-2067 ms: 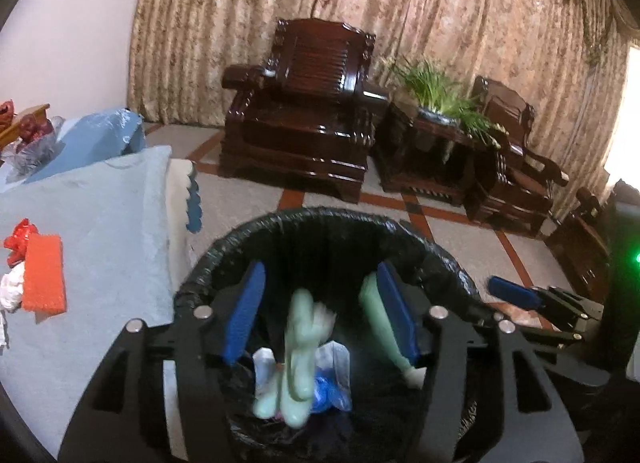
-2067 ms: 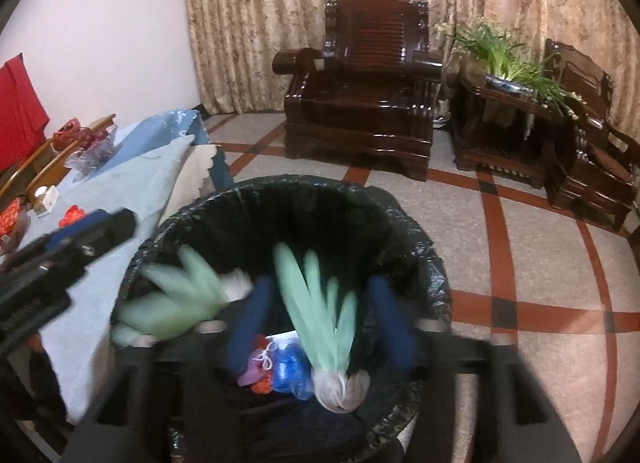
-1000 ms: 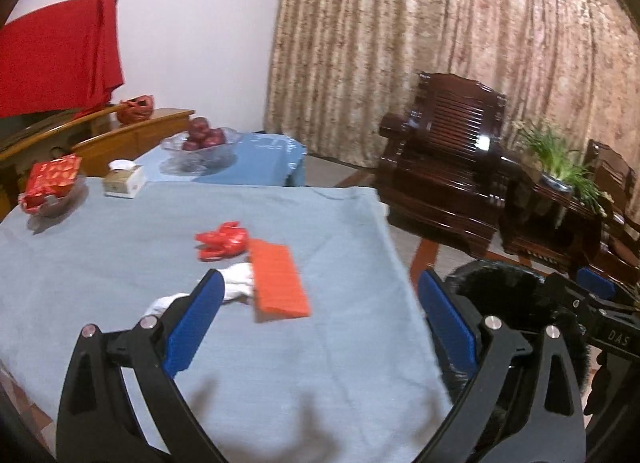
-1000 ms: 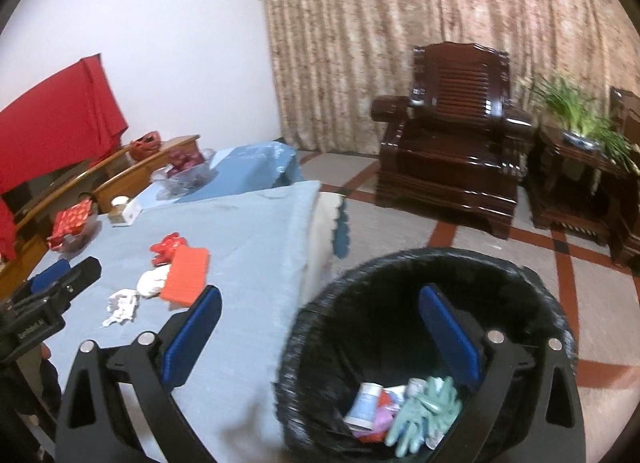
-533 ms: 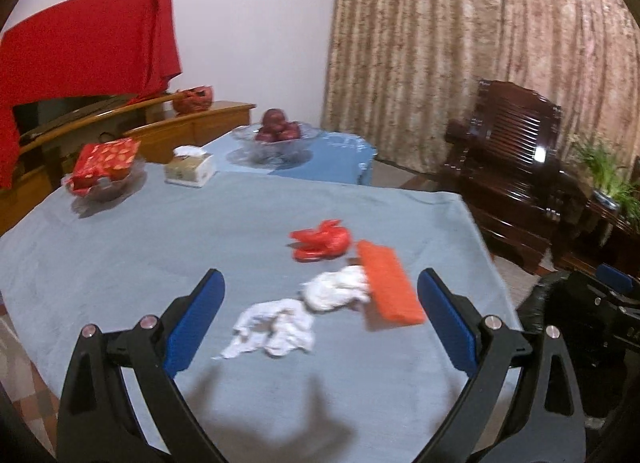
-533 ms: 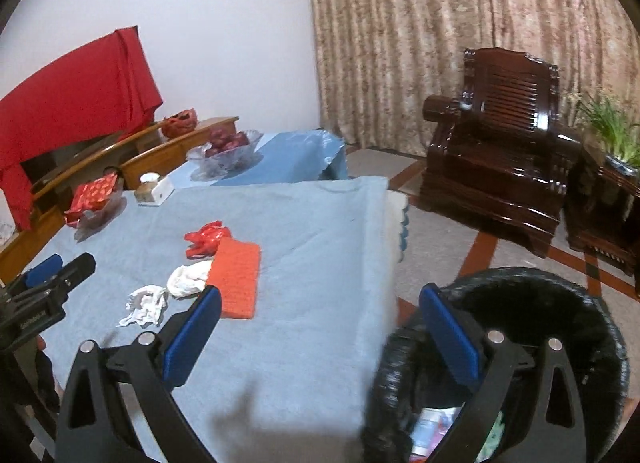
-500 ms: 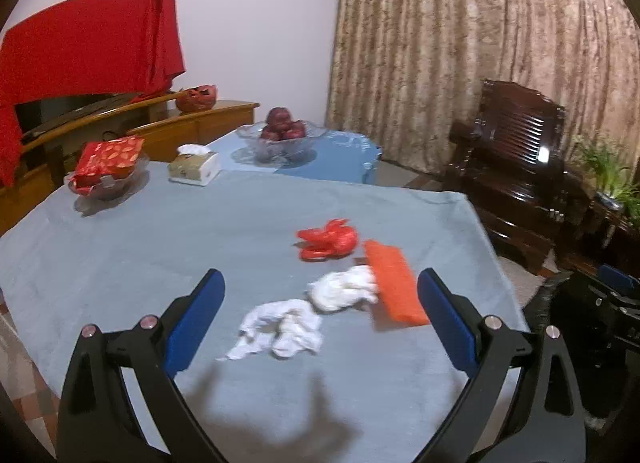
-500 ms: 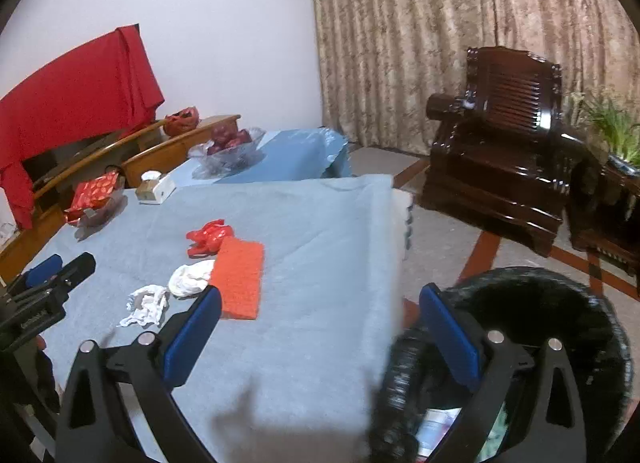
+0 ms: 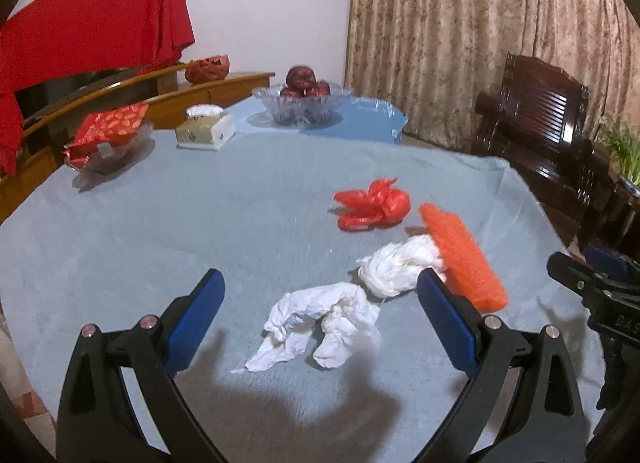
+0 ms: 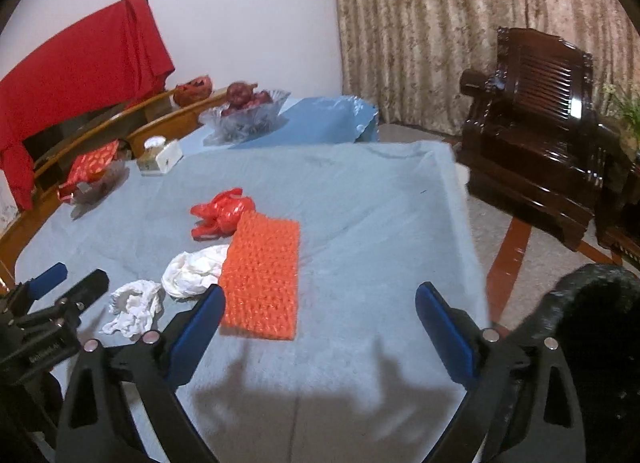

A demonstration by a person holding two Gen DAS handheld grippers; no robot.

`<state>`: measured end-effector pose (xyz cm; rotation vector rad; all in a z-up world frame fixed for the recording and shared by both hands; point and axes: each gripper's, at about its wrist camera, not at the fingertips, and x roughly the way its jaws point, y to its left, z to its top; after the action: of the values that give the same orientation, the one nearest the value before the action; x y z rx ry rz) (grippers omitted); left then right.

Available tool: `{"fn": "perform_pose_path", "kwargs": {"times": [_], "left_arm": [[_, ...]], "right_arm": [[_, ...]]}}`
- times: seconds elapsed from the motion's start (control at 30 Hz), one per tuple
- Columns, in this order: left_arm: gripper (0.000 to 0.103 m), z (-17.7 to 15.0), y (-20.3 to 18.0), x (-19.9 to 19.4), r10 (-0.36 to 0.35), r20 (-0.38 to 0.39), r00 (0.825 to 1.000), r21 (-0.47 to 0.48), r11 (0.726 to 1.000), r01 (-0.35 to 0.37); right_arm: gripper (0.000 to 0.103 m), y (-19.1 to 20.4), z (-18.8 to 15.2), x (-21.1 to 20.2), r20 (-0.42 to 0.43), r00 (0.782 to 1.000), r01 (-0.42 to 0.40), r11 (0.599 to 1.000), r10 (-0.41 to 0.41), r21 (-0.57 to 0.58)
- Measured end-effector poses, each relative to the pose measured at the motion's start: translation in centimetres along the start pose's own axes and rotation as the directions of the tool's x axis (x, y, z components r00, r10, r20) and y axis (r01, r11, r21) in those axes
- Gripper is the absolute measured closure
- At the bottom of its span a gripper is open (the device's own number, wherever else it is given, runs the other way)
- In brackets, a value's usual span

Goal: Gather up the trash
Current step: 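Grasp the orange foam net with the right tool while the left tool grasps a white tissue, then carry the orange net and white tissue over the trash bin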

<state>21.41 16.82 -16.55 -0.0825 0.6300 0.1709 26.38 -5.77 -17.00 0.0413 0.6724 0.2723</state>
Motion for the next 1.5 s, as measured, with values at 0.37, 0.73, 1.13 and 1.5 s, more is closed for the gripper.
{"fn": "perform_pose_path", "kwargs": {"times": [0.37, 0.73, 1.13, 1.5], "left_arm": [[0.018, -1.5, 0.8, 4.5, -0.017, -0.119, 0.993, -0.017, 1.0, 0.015], [0.022, -1.6, 0.2, 5.9, -0.024, -0.18, 0.983, -0.017, 1.0, 0.021], [0.086, -1.7, -0.3, 6.1, -0.063, -0.206, 0.977, -0.049, 0.997, 0.054], [0.088, 0.1, -1.8, 0.8, -0.041, -0.094, 0.995, -0.015, 0.999, 0.04]], "right_arm": [[0.025, 1.9, -1.0, 6.2, -0.154, 0.988, -0.032, 0.998, 0.022, -0.06], [0.082, 3.3, -1.3, 6.9, -0.202, 0.968, -0.168, 0.983, 0.149, -0.08], [0.092, 1.3, -0.2, 3.3, -0.115, 0.981, -0.161, 0.986, 0.157, -0.03], [0.092, 0.8, 0.7, 0.3, -0.067, 0.988, -0.145, 0.989, 0.143, -0.028]]}}
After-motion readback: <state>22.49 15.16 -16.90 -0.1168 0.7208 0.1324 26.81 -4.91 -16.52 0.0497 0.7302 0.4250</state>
